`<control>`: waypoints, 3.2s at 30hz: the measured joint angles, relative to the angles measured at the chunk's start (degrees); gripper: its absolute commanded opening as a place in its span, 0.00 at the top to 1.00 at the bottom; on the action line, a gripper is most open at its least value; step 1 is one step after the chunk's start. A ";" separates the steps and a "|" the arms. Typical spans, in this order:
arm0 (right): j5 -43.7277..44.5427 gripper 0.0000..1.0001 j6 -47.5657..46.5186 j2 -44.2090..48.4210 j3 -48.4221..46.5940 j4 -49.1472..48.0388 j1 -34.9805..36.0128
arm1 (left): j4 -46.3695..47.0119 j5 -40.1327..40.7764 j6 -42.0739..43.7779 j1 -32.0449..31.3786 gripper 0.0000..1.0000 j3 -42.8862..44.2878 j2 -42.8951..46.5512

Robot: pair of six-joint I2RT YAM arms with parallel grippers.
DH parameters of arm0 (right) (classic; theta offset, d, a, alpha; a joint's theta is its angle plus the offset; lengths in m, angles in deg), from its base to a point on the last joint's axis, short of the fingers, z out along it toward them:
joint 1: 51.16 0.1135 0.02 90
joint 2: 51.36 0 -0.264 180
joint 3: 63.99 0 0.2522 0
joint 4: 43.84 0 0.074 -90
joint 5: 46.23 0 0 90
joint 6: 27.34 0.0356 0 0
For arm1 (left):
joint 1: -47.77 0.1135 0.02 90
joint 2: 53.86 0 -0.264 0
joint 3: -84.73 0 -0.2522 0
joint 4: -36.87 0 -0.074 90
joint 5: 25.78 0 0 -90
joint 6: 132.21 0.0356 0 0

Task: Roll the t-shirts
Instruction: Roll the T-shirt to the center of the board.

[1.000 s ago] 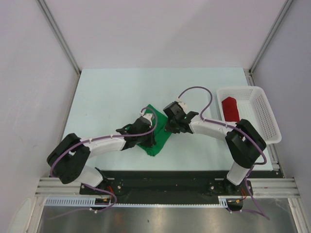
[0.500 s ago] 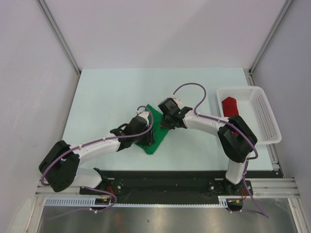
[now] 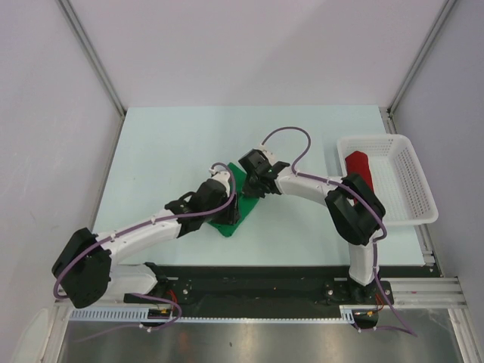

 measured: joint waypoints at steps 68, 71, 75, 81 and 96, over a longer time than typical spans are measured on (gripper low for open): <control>5.44 0.68 -4.00 29.40 22.97 5.18 -2.60 | 19.76 -11.47 -20.22 -5.77 1.00 -7.63 -9.94; 5.46 0.67 -3.76 28.85 25.22 5.68 -1.95 | 20.00 -12.79 -20.26 -5.05 1.00 -7.63 -10.32; 5.42 0.69 -3.41 27.71 25.51 5.20 -0.66 | 20.20 -13.94 -20.26 -4.39 1.00 -7.61 -10.60; 4.72 0.73 -2.54 24.98 25.51 2.71 0.04 | 19.78 -14.91 -20.11 -3.82 0.97 -7.26 -10.82; 2.97 0.93 -2.08 20.65 22.91 0.52 -0.59 | 16.09 -14.86 -18.51 -3.43 0.78 -5.35 -10.86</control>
